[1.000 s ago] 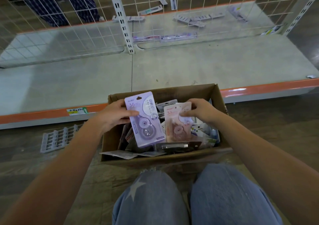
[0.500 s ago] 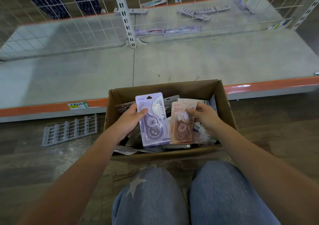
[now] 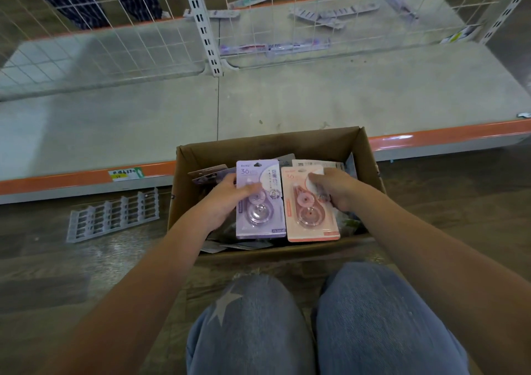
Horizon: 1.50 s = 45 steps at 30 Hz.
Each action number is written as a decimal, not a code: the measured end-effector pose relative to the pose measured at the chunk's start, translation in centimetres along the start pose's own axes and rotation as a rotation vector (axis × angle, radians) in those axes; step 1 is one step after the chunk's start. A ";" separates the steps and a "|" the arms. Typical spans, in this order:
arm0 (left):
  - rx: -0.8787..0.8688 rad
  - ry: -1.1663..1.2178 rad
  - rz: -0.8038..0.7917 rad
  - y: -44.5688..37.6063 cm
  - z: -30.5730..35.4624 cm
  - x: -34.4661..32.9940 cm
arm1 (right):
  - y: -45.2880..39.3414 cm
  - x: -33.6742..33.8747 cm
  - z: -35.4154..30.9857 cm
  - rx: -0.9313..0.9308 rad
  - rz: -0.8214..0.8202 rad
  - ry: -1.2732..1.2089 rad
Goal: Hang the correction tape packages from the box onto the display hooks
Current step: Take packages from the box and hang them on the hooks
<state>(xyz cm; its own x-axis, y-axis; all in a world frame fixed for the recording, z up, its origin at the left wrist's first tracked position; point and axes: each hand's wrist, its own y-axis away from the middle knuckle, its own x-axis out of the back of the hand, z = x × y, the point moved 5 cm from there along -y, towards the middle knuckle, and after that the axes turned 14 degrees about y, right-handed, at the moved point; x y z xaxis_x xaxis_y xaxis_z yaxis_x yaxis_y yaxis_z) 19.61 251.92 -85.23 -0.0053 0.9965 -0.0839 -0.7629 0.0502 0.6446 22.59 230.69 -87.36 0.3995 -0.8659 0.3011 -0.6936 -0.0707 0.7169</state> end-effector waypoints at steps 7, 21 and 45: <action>0.049 0.017 -0.026 0.4 -1.2 -0.8 | 2.0 -0.1 1.2 0.001 -0.241 -0.078; -0.007 0.261 0.019 0.3 0.4 0.2 | 2.1 2.3 -0.4 -0.010 -0.264 -0.190; -0.028 0.391 0.035 33.5 28.1 -6.3 | 39.3 12.0 -22.3 0.063 -0.306 -0.554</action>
<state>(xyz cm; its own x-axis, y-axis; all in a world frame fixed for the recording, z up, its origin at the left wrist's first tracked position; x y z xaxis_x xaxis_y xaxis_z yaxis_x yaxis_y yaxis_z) 12.30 249.20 -41.74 -0.2729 0.8965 -0.3489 -0.7752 0.0099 0.6317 13.50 228.61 -41.53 0.2275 -0.9284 -0.2939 -0.6375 -0.3702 0.6757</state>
